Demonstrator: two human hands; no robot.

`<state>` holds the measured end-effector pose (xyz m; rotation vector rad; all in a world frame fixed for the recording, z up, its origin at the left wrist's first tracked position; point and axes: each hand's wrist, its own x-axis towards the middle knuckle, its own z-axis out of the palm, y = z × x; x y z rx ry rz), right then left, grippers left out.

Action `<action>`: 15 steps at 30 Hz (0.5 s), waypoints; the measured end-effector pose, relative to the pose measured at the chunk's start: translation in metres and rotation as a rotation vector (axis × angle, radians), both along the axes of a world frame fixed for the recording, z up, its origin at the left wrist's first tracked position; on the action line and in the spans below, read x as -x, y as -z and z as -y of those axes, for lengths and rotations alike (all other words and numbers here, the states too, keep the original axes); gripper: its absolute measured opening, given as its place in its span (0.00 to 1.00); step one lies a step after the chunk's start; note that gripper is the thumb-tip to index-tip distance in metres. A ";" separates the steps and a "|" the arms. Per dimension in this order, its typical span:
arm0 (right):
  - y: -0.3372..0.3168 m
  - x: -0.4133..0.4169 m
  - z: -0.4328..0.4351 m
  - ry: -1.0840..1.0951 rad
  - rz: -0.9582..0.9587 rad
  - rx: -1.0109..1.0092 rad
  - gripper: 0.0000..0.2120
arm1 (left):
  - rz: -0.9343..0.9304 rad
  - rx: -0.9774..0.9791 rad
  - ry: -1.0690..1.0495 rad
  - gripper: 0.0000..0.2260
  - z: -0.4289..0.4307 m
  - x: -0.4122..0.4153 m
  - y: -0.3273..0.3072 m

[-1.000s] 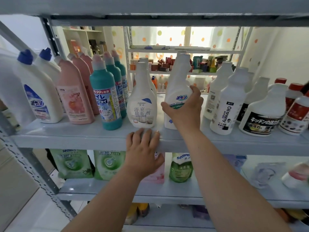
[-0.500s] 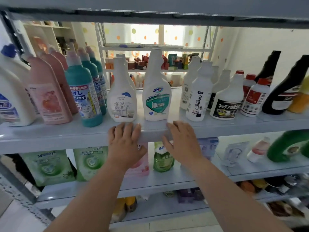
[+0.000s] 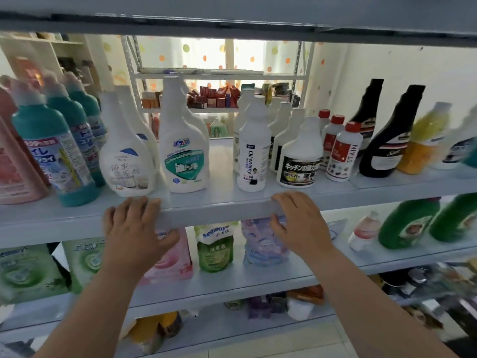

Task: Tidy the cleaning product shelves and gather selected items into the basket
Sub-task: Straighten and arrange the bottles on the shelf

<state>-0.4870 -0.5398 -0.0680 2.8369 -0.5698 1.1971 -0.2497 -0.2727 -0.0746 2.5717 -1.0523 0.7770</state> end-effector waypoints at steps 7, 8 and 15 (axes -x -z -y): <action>0.016 -0.006 0.024 0.005 0.074 0.097 0.14 | -0.140 -0.029 0.128 0.23 0.066 0.073 -0.035; 0.018 -0.008 0.025 -0.001 0.086 0.108 0.14 | -0.232 0.014 0.154 0.21 0.083 0.079 -0.038; 0.024 -0.001 0.040 -0.100 0.096 0.125 0.18 | -0.687 0.587 0.234 0.36 0.194 0.081 -0.067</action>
